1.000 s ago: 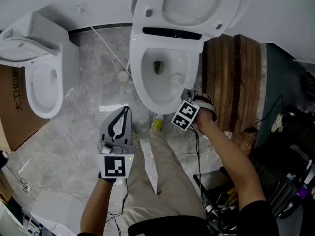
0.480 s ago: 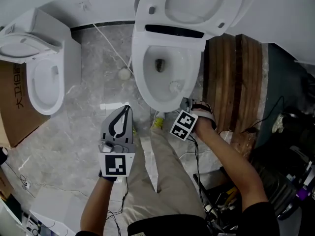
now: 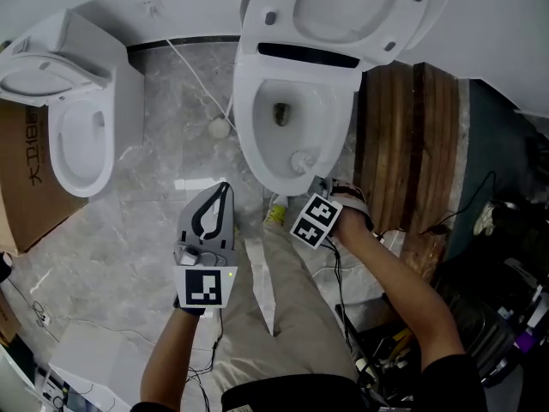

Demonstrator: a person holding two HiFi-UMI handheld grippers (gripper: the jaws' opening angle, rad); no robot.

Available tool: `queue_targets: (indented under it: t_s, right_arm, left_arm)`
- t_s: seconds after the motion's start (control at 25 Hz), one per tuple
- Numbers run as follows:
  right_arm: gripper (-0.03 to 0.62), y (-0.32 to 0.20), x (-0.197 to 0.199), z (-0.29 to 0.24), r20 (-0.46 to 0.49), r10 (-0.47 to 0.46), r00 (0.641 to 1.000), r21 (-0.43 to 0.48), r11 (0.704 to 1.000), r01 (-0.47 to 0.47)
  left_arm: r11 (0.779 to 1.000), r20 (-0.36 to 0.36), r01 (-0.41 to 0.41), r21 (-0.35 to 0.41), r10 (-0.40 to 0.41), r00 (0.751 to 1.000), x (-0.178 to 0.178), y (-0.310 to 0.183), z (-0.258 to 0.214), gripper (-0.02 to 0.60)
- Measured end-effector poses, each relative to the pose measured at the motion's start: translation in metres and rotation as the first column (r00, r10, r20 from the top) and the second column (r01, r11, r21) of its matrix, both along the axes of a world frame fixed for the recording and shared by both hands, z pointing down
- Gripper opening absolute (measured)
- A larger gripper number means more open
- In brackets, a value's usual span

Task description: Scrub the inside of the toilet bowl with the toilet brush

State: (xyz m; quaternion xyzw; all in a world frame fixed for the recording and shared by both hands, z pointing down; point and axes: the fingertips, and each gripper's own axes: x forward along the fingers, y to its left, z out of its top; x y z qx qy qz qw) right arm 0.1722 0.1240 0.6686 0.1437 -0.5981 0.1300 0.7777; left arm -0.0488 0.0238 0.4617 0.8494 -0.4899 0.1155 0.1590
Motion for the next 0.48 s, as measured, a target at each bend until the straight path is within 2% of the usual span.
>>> queue_targets:
  t_s: [0.12, 0.24, 0.28, 0.4, 0.48]
  right_arm:
    - [0.156, 0.001, -0.008, 0.000, 0.021, 0.014, 1.000, -0.010, 1.000, -0.014]
    - [0.155, 0.002, -0.016, 0.000, 0.034, -0.012, 0.999, -0.011, 1.000, 0.013]
    - [0.155, 0.002, -0.019, 0.000, 0.038, -0.024, 0.999, -0.010, 1.000, 0.025]
    - [0.154, 0.003, -0.031, 0.000, 0.056, -0.044, 0.997, -0.010, 0.999, 0.044]
    - [0.153, 0.003, -0.039, 0.000, 0.067, -0.058, 0.996, -0.007, 0.998, 0.058]
  left_arm:
    - [1.000, 0.001, 0.007, -0.008, -0.007, 1.000, -0.002, 0.002, 0.002, 0.011]
    - [1.000, 0.002, 0.010, -0.010, -0.010, 1.000, -0.002, 0.004, 0.001, 0.011]
    - [1.000, 0.018, -0.004, -0.007, 0.004, 1.000, -0.001, 0.005, 0.002, 0.011]
    - [0.990, 0.153, -0.135, 0.049, 0.126, 0.980, 0.002, 0.005, 0.002, 0.011]
    - [0.986, 0.178, -0.159, 0.055, 0.147, 0.973, 0.001, 0.005, 0.002, 0.011]
